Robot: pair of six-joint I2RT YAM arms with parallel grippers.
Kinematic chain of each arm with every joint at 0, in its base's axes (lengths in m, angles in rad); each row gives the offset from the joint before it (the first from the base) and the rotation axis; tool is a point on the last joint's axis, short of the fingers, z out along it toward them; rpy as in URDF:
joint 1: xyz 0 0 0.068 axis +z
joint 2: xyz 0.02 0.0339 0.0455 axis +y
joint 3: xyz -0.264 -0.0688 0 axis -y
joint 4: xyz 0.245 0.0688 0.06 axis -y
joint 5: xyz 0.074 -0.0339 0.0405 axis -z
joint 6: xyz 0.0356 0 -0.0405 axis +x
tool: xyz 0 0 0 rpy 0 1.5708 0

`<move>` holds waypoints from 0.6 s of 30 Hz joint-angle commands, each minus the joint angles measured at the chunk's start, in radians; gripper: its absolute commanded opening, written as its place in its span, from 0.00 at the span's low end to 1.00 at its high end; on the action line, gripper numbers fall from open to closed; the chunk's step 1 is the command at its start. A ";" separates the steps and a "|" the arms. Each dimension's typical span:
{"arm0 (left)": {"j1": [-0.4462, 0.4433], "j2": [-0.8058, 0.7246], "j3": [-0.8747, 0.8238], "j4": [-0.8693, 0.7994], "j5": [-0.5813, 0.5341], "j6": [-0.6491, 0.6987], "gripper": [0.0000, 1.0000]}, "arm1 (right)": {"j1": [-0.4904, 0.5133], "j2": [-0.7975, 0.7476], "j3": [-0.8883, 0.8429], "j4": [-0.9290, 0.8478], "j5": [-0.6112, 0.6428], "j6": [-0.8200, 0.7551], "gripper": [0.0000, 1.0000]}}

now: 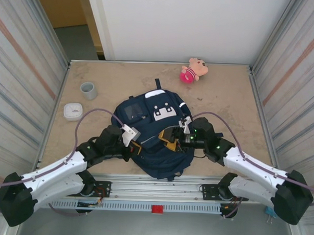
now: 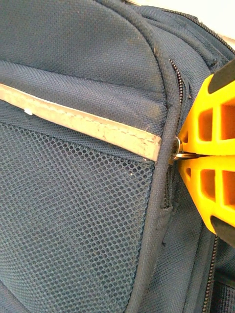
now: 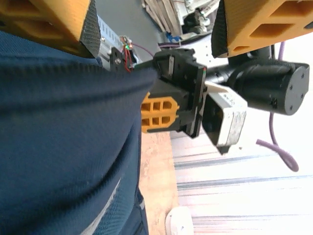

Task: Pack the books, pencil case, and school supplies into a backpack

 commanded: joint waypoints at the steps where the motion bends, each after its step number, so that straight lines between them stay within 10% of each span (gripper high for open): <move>1: -0.009 0.006 0.041 0.022 -0.024 0.016 0.00 | 0.010 0.041 -0.003 0.078 0.036 0.057 0.58; 7: -0.016 0.011 0.053 0.031 -0.023 0.015 0.00 | 0.035 0.102 -0.009 0.092 0.074 0.066 0.57; 18: -0.036 0.022 0.063 0.056 -0.019 -0.009 0.00 | 0.067 0.268 0.015 0.257 0.082 0.070 0.24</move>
